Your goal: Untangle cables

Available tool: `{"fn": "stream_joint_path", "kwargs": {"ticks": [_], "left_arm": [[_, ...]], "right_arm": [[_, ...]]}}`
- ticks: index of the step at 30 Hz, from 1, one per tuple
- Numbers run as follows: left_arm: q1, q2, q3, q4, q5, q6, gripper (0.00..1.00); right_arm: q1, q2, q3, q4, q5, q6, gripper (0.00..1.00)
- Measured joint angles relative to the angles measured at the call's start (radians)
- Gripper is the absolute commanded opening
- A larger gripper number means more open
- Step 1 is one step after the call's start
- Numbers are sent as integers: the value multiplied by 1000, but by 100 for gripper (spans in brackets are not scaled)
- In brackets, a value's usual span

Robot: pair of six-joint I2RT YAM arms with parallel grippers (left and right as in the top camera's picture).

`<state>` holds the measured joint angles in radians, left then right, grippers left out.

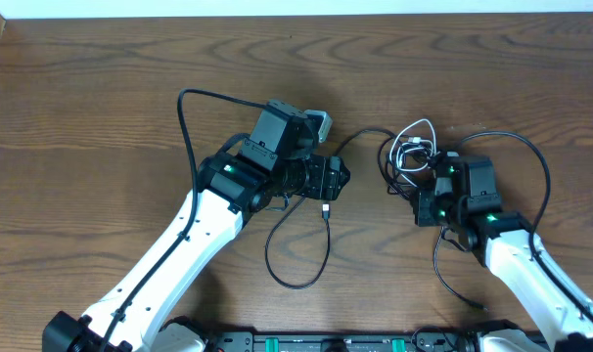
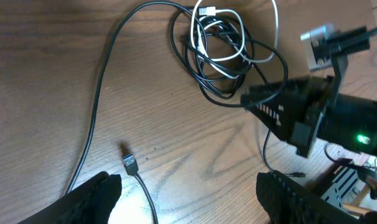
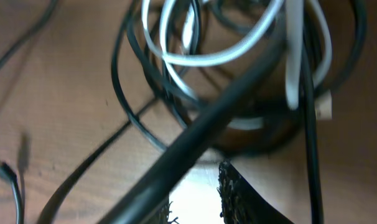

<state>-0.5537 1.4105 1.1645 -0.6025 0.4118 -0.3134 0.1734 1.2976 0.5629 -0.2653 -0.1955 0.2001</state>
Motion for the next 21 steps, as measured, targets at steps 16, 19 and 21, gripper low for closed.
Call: {"fn": "stream_joint_path", "kwargs": {"ticks": [16,19,21], "left_arm": [[0,2,0,0,0,0,75],[0,2,0,0,0,0,75],[0,2,0,0,0,0,75]], "right_arm": [[3,201,-2,303,-16,-55,27],[3,201,-2,333,-16,-62,32],[3,201,-2,337,-15,-69,33]]}}
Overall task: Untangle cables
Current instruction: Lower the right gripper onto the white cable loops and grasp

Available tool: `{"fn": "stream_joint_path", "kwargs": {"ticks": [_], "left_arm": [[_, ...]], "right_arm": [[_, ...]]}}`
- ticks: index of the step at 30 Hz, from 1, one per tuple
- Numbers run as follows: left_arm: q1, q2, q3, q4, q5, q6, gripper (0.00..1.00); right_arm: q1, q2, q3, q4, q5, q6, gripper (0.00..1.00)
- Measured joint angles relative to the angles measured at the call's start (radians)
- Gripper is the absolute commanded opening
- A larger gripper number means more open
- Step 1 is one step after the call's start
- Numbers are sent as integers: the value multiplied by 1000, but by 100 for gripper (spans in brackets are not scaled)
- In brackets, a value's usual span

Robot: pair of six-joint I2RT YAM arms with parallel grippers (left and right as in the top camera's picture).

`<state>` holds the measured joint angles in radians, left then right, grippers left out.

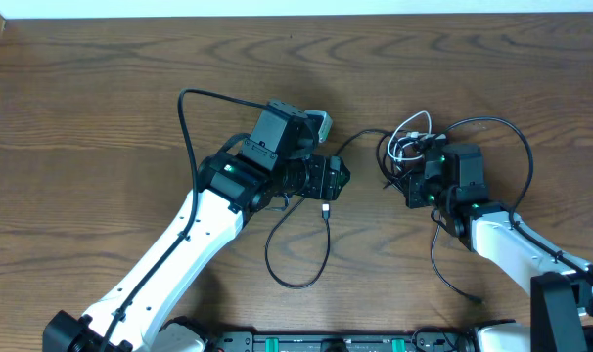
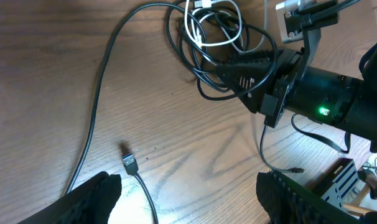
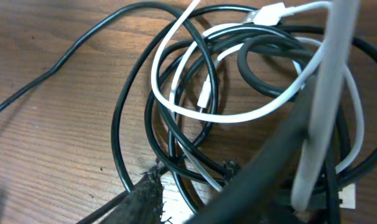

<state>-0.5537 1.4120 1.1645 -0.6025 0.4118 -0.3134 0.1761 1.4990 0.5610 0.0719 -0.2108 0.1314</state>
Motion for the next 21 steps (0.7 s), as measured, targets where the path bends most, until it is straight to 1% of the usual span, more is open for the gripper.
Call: {"fn": "stream_joint_path", "kwargs": {"ticks": [6,9,13,17,19,20,21], "left_arm": [[0,0,0,0,-7,0,75],[0,0,0,0,-19,0,75],[0,0,0,0,-26,0,75],[0,0,0,0,-26,0,75],[0,0,0,-4,-26,0,75],[0,0,0,-10,-26,0,75],[0,0,0,-16,-27,0,75]], "right_arm": [[0,0,0,0,5,-21,33],[5,0,0,-9,3,-24,35],[32,13,0,-3,48,-42,50],[56,89,2,64,89,-58,58],[69,120,7,106,105,-66,58],[73,132,11,121,111,-69,54],[77,142,14,133,115,-71,47]]}}
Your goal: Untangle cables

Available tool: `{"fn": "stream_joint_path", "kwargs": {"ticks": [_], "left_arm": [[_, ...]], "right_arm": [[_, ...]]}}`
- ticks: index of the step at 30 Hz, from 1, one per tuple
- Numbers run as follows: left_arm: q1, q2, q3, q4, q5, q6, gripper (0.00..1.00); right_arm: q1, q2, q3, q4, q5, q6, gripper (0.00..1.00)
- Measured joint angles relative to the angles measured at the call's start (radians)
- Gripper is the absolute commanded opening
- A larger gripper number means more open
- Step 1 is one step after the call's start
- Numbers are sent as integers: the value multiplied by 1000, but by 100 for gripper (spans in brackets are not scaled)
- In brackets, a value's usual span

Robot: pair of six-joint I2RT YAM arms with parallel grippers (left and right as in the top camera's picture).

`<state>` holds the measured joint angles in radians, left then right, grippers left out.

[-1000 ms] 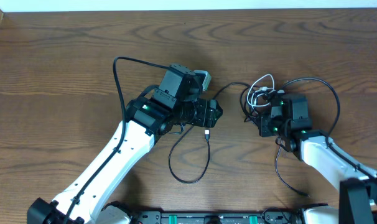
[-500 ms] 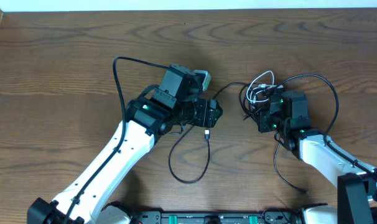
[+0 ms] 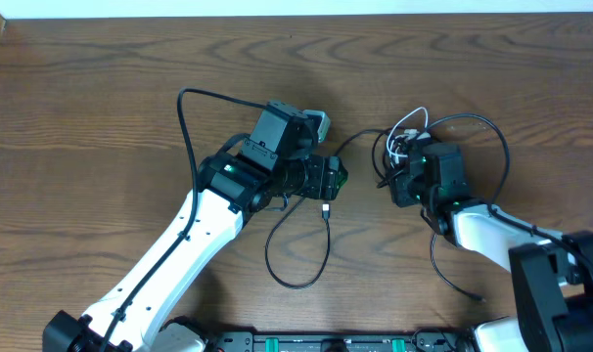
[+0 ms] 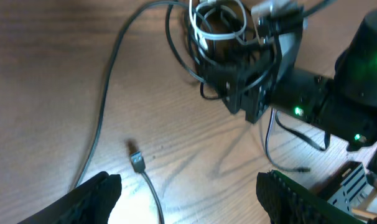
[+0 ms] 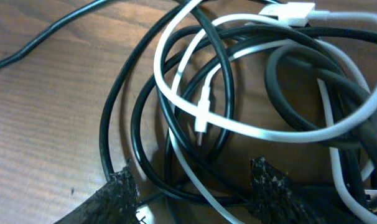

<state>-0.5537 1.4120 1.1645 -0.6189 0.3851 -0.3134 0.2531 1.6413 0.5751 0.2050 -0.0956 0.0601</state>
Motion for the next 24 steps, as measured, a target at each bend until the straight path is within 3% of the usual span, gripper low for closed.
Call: {"fn": "stream_joint_path", "kwargs": {"ticks": [5,10,15,20,24], "left_arm": [[0,0,0,-14,0,0,75],[0,0,0,-17,0,0,75],[0,0,0,-28,-3,0,75],[0,0,0,-29,-3,0,75],[0,0,0,-28,-2,-1,75]], "right_arm": [[13,22,4,13,-7,10,1],[13,20,20,-31,-101,17,1],[10,-27,54,-203,-277,63,1],[-13,-183,131,-401,-364,181,1],[-51,-335,188,-409,-485,285,1]]}}
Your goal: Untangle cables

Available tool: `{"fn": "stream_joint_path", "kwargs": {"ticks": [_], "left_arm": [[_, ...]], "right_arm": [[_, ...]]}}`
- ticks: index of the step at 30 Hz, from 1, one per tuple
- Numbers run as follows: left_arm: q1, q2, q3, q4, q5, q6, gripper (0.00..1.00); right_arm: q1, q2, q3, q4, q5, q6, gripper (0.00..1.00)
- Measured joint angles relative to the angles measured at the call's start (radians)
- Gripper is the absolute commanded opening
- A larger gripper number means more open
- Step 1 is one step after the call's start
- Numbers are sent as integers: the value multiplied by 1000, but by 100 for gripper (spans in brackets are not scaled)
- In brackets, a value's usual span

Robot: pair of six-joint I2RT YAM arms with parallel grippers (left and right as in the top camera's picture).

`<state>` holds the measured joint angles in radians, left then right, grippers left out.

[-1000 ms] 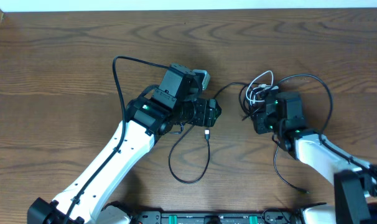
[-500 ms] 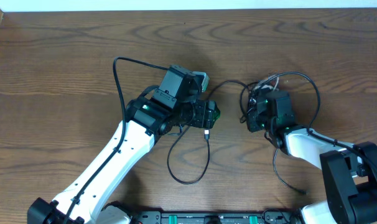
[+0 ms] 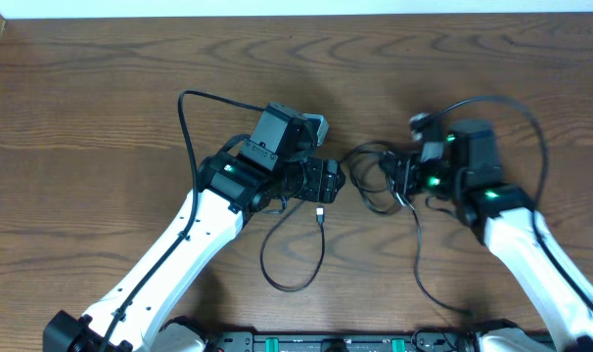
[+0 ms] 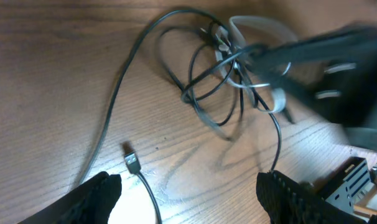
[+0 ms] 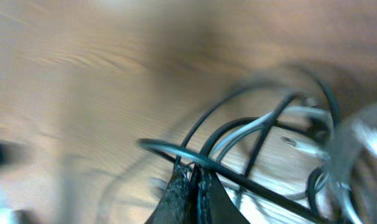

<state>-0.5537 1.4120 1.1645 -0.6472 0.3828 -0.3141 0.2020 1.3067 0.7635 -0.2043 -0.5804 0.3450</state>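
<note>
A tangle [image 3: 373,181] of black and white cables lies mid-table, between the two grippers. My right gripper [image 3: 404,178] is shut on one black cable [image 5: 251,180] of it, fingertips pinched under the strand; that view is blurred. The loops [image 4: 229,74] look pulled loose and stretched. A separate black cable ends in a USB plug [image 3: 319,212] [image 4: 132,163] and loops toward the front edge. My left gripper [image 3: 326,183] [image 4: 188,202] hangs open over the plug, left of the tangle, holding nothing.
The wooden table [image 3: 101,78] reaches a white back edge. The arms' own black supply cables arc beside them, one at the left [image 3: 184,117] and one at the right [image 3: 536,132]. A dark rail [image 3: 326,342] runs along the front edge.
My right gripper was open over the tangle; now it is shut on a black strand. The tangle sits lower and further left, spread wider. The plug end shifted slightly.
My right gripper stood nearly shut at the tangle's lower right. It then sat closer, partly open, and later wide open over the loops. Now it is shut on a black strand and the bundle is looser. My left gripper stayed open over the plug throughout.
</note>
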Motion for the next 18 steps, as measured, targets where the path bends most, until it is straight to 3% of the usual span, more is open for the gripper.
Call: {"fn": "stream_joint_path", "kwargs": {"ticks": [8,18], "left_arm": [[0,0,0,0,4,0,75],[-2,0,0,94,124,0,75]], "right_arm": [[-33,-129,14,51,-184,209,1],[-35,-129,13,138,-315,278,1]]}}
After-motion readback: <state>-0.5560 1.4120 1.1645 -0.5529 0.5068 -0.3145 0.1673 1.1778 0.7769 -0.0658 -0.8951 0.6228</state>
